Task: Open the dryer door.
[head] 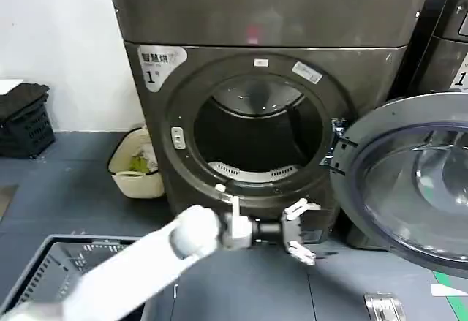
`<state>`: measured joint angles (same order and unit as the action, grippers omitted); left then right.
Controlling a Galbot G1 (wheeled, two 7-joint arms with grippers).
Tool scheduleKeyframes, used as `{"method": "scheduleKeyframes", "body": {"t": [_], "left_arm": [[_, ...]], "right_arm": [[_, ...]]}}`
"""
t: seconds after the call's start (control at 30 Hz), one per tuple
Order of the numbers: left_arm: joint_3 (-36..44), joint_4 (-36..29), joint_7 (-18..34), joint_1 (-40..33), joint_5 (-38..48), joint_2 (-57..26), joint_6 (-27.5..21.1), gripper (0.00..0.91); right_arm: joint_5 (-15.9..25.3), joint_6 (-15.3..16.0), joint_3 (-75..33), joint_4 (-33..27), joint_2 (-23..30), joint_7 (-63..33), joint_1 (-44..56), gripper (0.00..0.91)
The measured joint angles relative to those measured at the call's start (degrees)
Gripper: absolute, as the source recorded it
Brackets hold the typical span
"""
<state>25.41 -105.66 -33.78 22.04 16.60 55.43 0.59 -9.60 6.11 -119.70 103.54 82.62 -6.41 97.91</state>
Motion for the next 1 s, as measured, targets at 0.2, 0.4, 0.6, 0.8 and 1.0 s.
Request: {"method": "scheduleKeyframes", "body": {"t": [0.2, 0.4, 0.6, 0.8, 1.0], "left_arm": [[-1.47, -2.36, -1.00, -1.35, -11.23, -11.67, 6.36, 0.907], [-4.46, -2.45, -2.55, 0.06, -25.22, -22.17, 18.42, 0.907], [-9.38, -3.49, -2.33, 4.43, -40.22, -30.80, 30.47, 0.907], [-15.63, -3.16, -0.30, 11.38, -55.55, -37.24, 41.08, 0.907], [-19.37, -2.30, 0.98, 14.76, -67.39, -39.31, 46.76, 0.907]], "right_arm": [[-0.05, 0.80, 0.80, -0.04, -0.88, -0.11, -0.34, 0.907], [-1.68, 0.18, 2.45, 0.37, -0.58, 0.05, -0.30, 0.907], [-4.69, 0.48, 2.89, 1.76, -0.45, 0.30, -0.06, 0.907], [-8.10, 0.90, 3.46, 3.07, 0.20, 0.35, 0.05, 0.907], [-11.85, 0.55, 4.30, 3.66, 1.10, 0.42, 0.05, 0.907]]}}
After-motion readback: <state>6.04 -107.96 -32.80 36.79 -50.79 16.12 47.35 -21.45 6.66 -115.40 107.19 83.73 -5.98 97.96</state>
